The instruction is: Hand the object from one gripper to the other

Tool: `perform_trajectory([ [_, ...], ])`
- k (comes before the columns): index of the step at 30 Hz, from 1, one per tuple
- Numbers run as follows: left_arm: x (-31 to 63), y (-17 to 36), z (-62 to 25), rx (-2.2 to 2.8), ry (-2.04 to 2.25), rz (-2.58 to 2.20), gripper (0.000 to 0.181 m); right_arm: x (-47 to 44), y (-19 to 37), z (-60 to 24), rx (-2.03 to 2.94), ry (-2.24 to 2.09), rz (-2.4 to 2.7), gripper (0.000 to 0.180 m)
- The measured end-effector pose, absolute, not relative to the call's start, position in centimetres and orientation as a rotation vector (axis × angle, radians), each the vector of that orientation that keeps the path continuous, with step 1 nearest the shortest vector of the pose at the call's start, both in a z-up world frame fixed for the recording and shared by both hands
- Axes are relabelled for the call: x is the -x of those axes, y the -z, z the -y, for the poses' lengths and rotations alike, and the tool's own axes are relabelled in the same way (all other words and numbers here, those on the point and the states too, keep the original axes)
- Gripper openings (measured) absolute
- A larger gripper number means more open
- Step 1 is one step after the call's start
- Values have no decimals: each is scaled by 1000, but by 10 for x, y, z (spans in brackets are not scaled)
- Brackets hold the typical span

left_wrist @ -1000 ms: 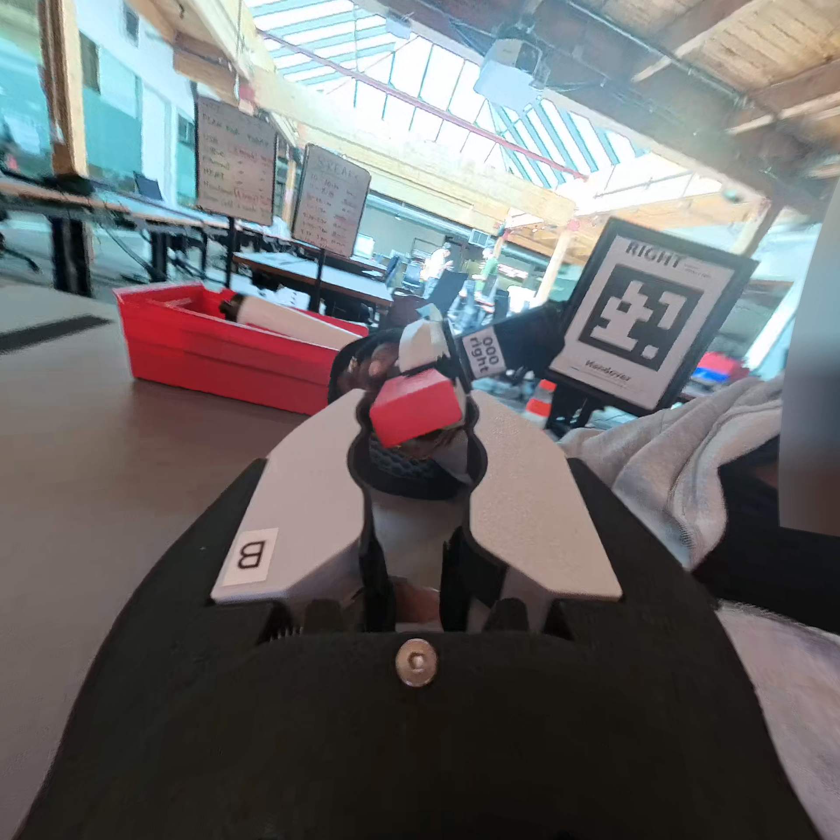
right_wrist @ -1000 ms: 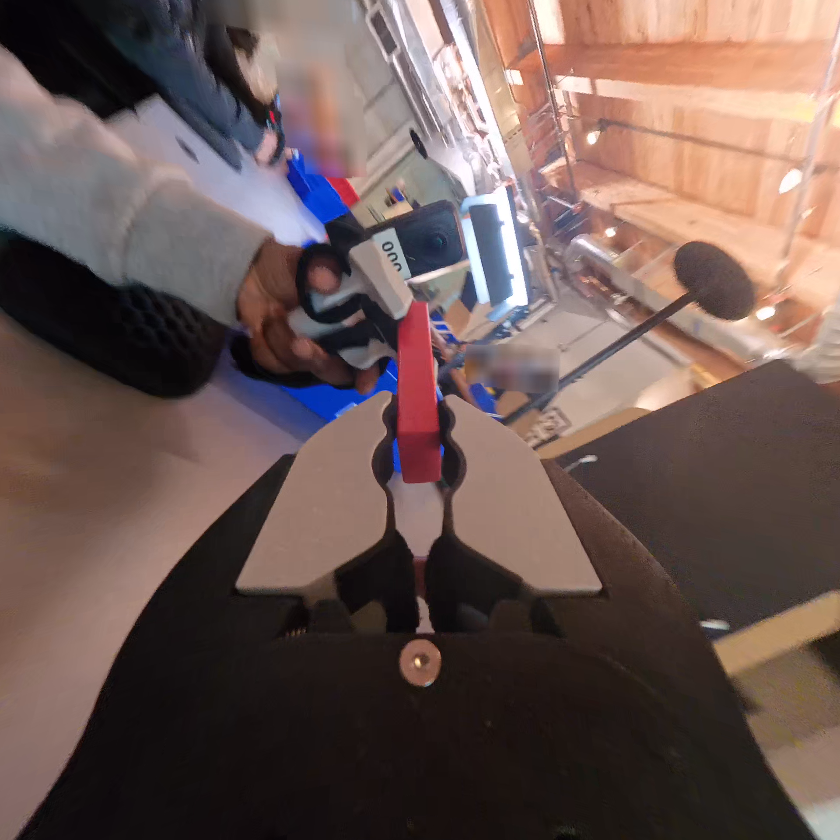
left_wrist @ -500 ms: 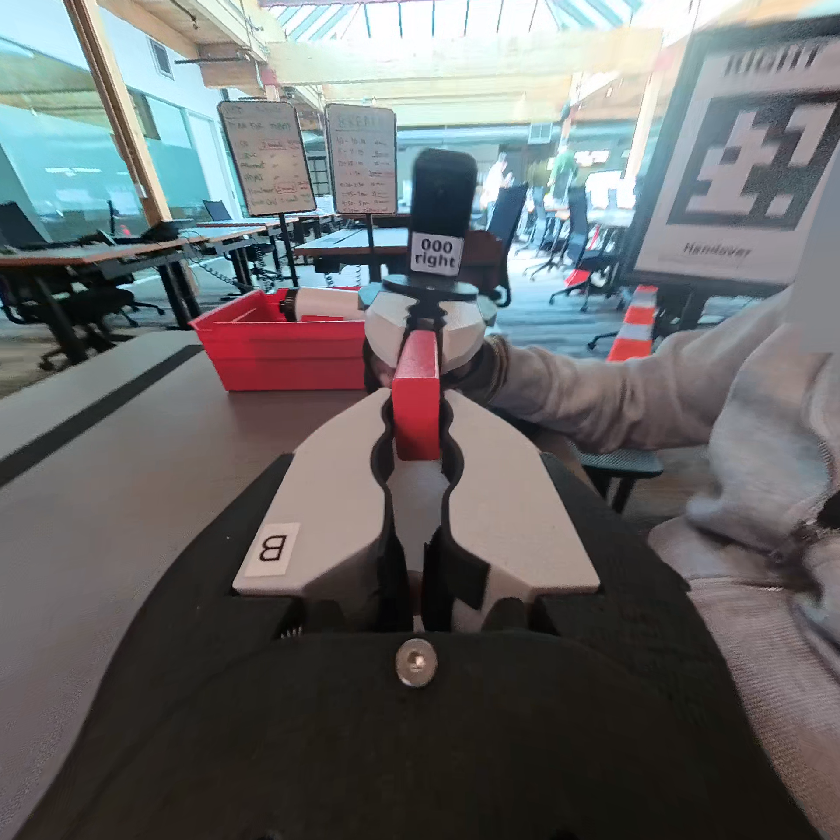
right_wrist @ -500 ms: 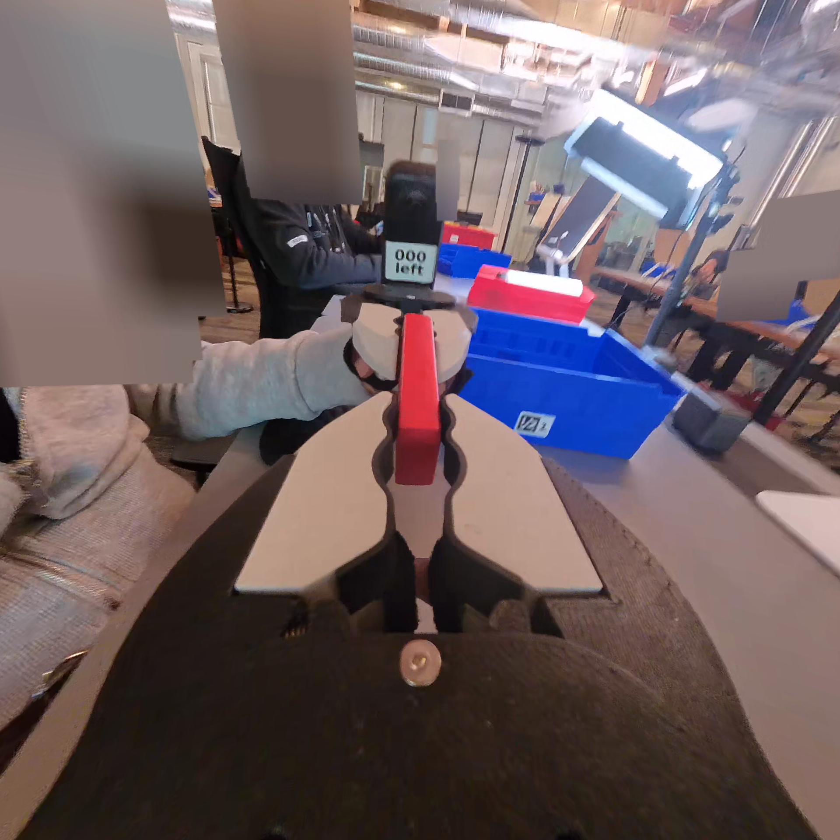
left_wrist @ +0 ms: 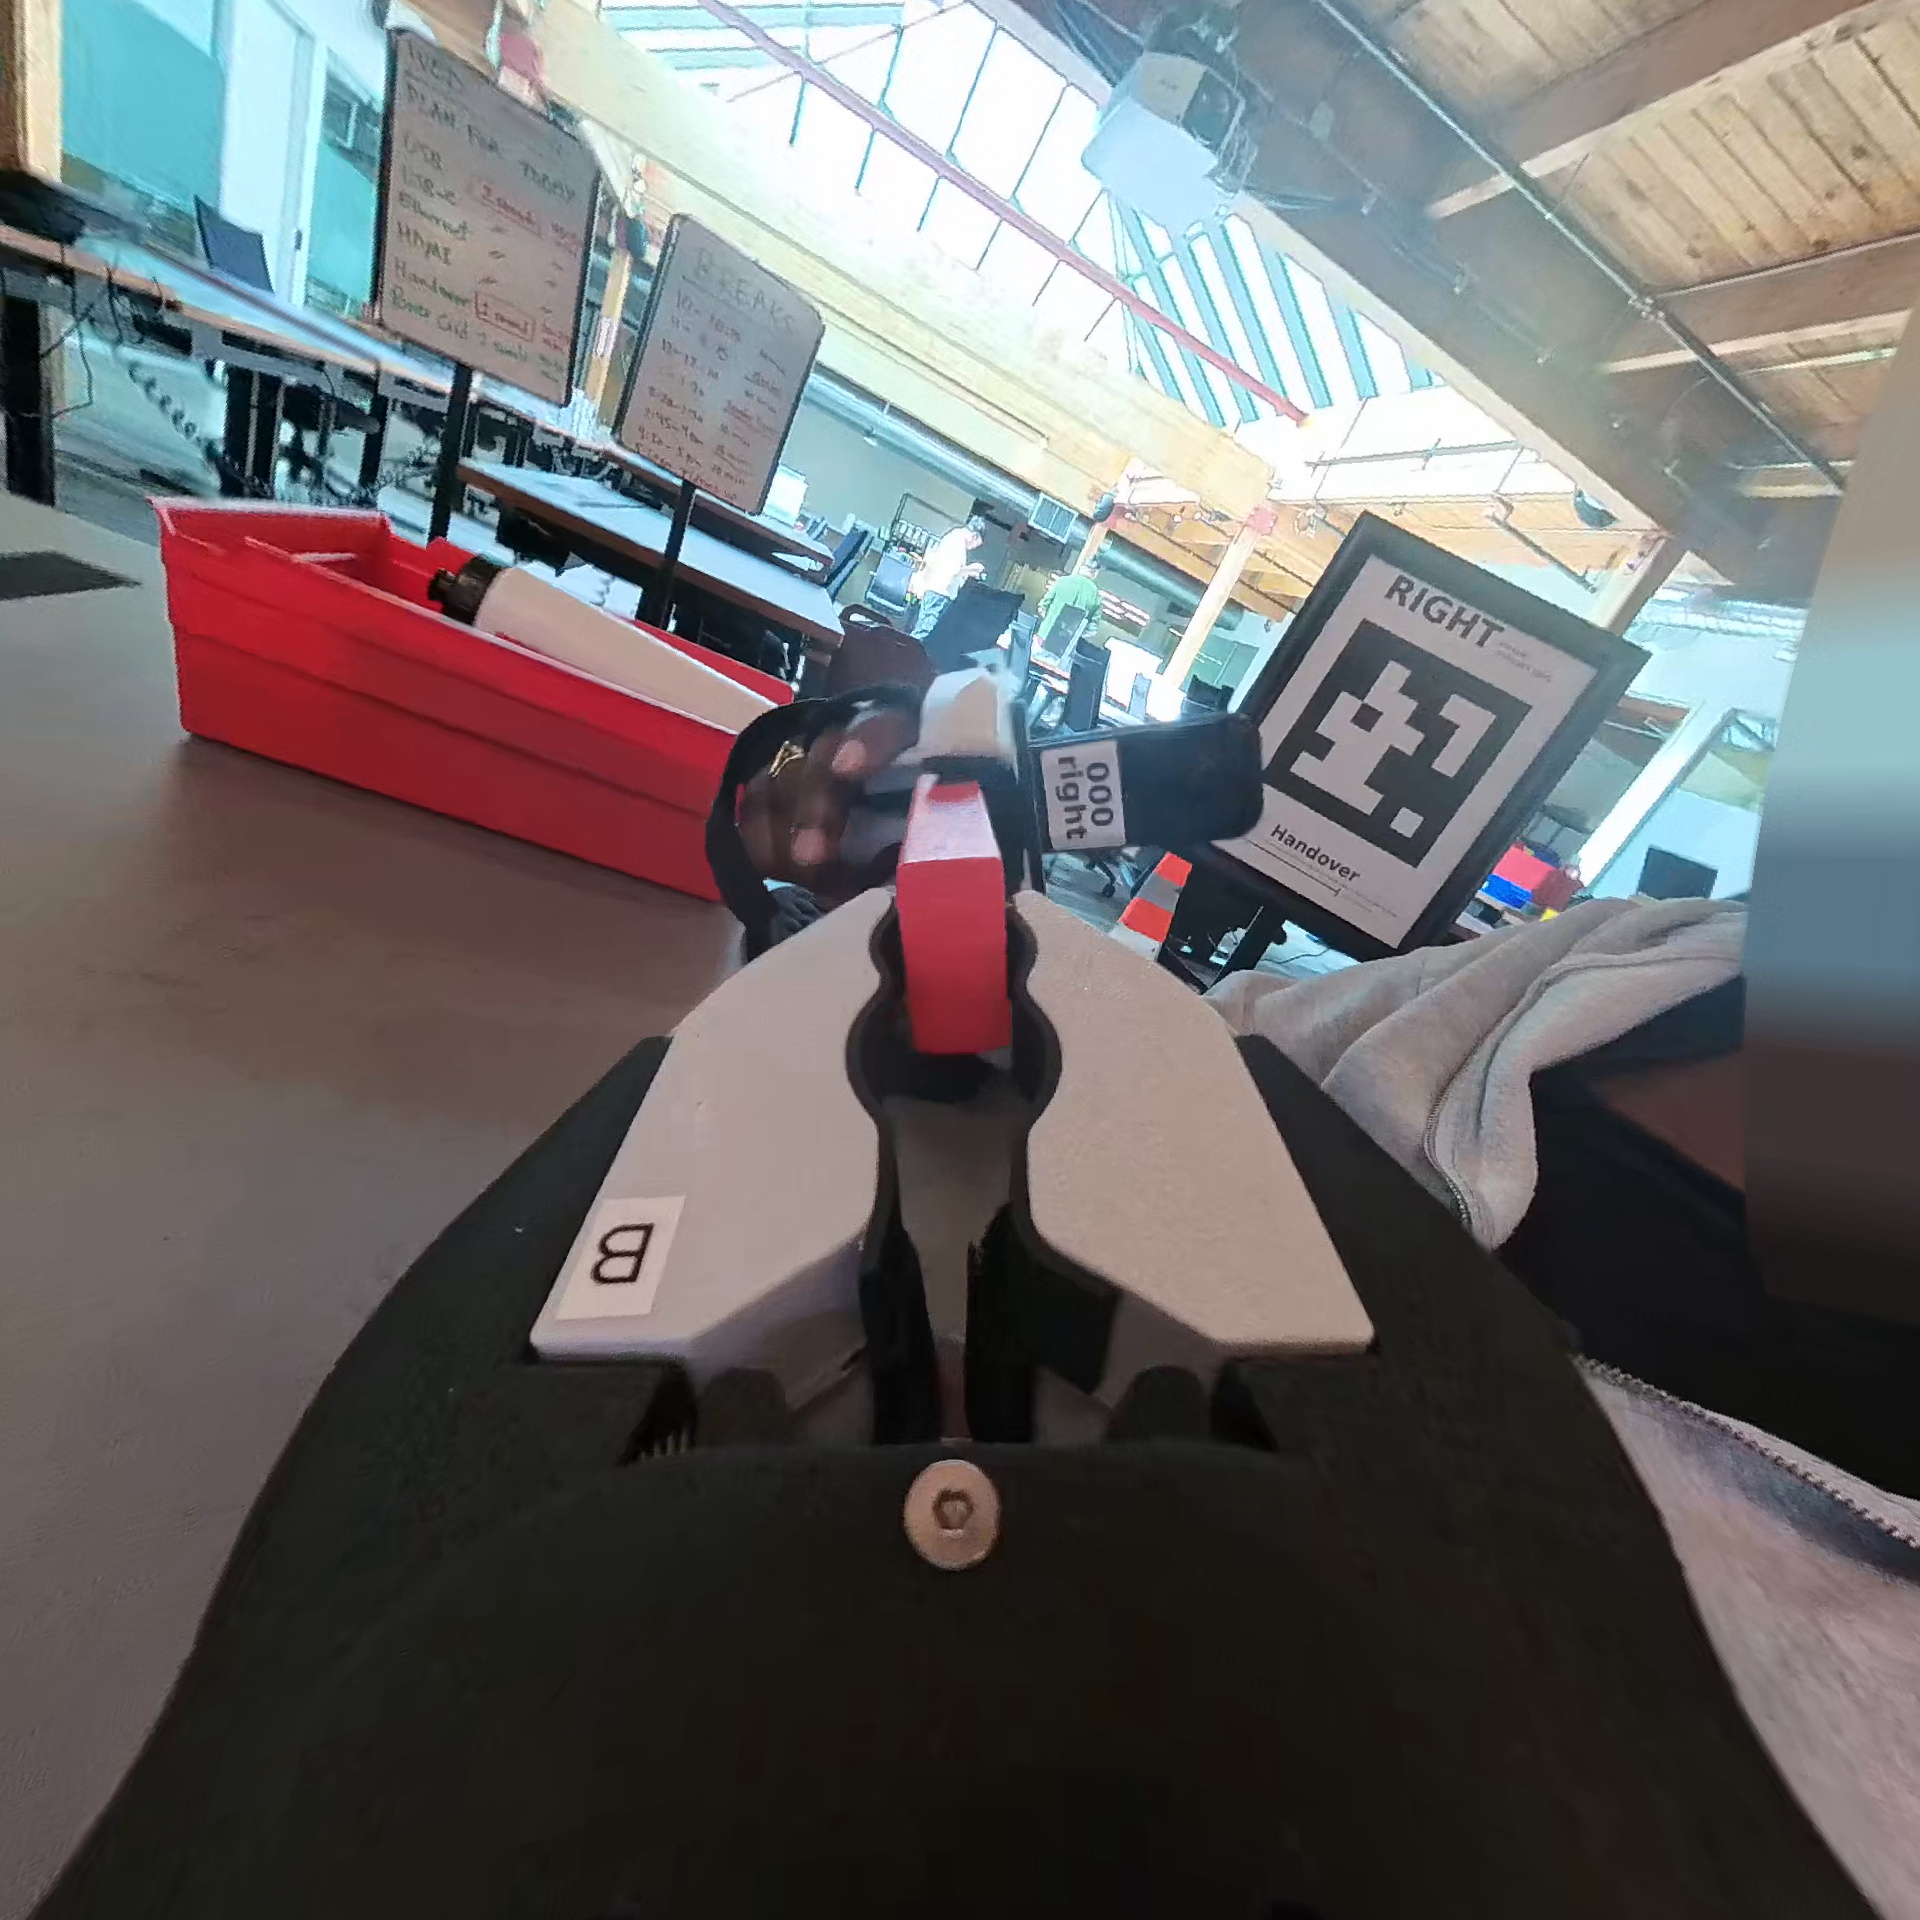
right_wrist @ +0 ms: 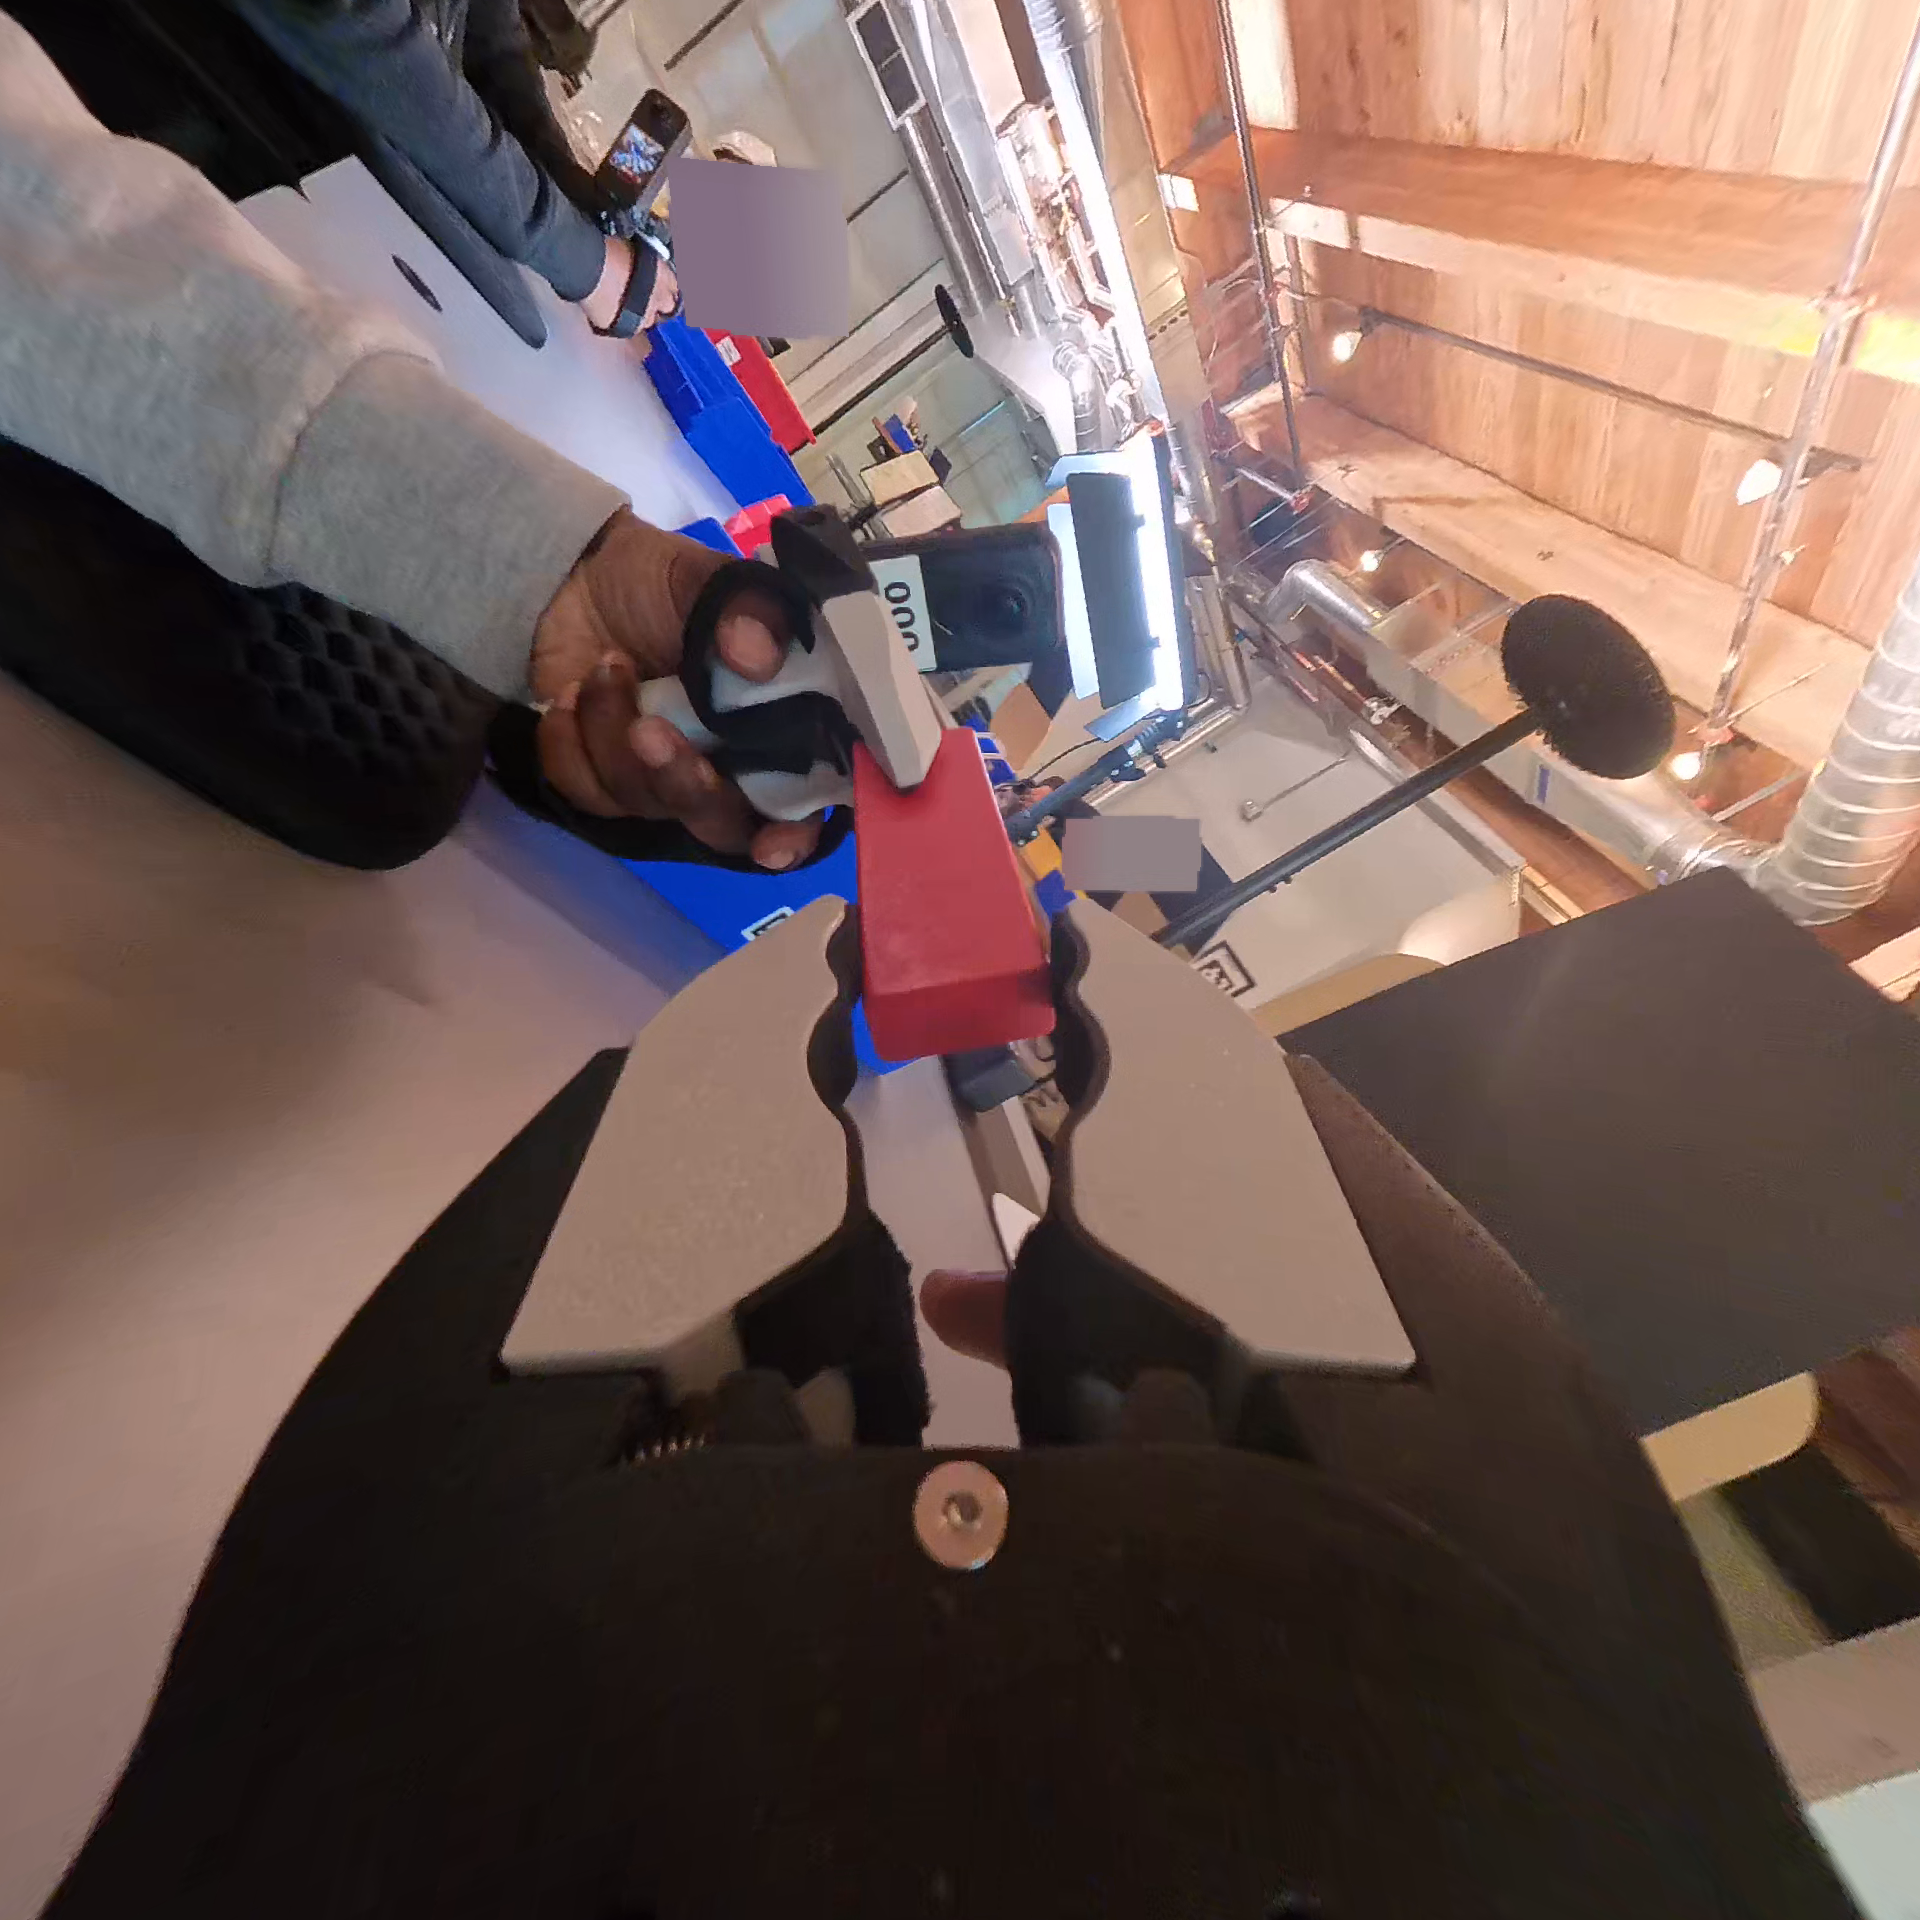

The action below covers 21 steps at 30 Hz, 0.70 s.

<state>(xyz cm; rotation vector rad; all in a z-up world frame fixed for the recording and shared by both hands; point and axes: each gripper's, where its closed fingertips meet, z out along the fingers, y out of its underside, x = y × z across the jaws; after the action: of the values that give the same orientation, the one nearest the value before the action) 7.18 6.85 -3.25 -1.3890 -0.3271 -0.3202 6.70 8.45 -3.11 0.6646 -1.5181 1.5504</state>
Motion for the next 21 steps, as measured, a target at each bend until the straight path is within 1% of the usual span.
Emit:
perform_trajectory([
  [1,-74,31,-69,1390,289,292,18,-67,31,-85,-657,-1577,1538,35],
  [2,-76,28,-69,1393,235,250,31,-68,29,-86,-642,-1626,1565,34],
  [3,-77,27,-70,1402,153,212,51,-68,27,-87,-611,-1695,1606,34],
  [4,-78,26,-71,1419,43,162,63,-67,26,-88,-563,-1778,1665,35],
  [6,-77,26,-72,1451,-244,43,73,-64,21,-91,-455,-1971,1785,35],
  [8,-73,25,-71,1455,-488,-37,73,-63,18,-94,-368,-2146,1878,34],
  [10,-72,23,-72,1452,-554,-61,70,-63,16,-96,-330,-2245,1909,35],
  [16,-77,24,-74,1450,-466,-57,47,-68,23,-92,-342,-2249,2003,35],
  [18,-77,25,-74,1462,-442,-40,34,-69,26,-90,-344,-2238,2026,35],
  [21,-75,27,-73,1482,-381,1,34,-68,25,-89,-326,-2238,2018,35],
])
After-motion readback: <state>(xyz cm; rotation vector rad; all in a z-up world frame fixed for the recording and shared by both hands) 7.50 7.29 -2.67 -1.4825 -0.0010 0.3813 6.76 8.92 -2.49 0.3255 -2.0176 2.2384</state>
